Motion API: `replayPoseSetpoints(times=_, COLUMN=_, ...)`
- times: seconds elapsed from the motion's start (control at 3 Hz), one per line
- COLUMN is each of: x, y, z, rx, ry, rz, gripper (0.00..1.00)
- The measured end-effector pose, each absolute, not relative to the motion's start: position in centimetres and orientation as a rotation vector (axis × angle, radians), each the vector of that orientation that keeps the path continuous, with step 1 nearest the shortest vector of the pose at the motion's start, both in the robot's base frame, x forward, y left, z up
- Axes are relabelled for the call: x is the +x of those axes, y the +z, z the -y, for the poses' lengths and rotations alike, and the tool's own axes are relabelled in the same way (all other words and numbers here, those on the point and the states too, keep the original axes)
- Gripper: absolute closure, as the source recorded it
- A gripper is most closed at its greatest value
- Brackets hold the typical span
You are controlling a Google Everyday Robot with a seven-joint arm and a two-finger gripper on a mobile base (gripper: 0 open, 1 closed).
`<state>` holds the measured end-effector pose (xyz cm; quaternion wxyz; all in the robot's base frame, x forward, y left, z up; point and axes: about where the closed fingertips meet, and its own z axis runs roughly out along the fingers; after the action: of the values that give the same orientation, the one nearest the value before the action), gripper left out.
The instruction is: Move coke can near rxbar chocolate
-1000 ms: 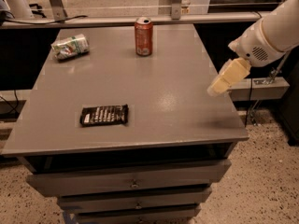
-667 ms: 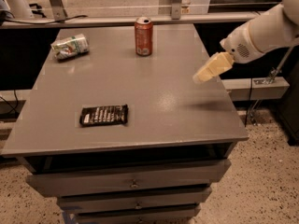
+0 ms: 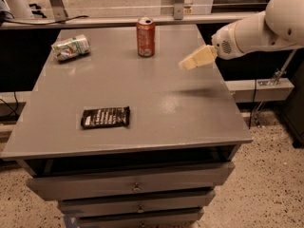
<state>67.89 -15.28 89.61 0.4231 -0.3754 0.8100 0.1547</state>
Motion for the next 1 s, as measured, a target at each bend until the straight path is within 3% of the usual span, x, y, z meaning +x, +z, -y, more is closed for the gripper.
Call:
replayPoseSetpoints(times=0.67, x=68.3, y=89.8, z=15.0, rx=-0.909, ry=0.4, rz=-1.99, gripper=0.0)
replayPoseSetpoints(times=1.0, x=70.6, y=90.9, z=12.6, rx=-0.869, ry=0.45, rz=-1.871, gripper=0.0)
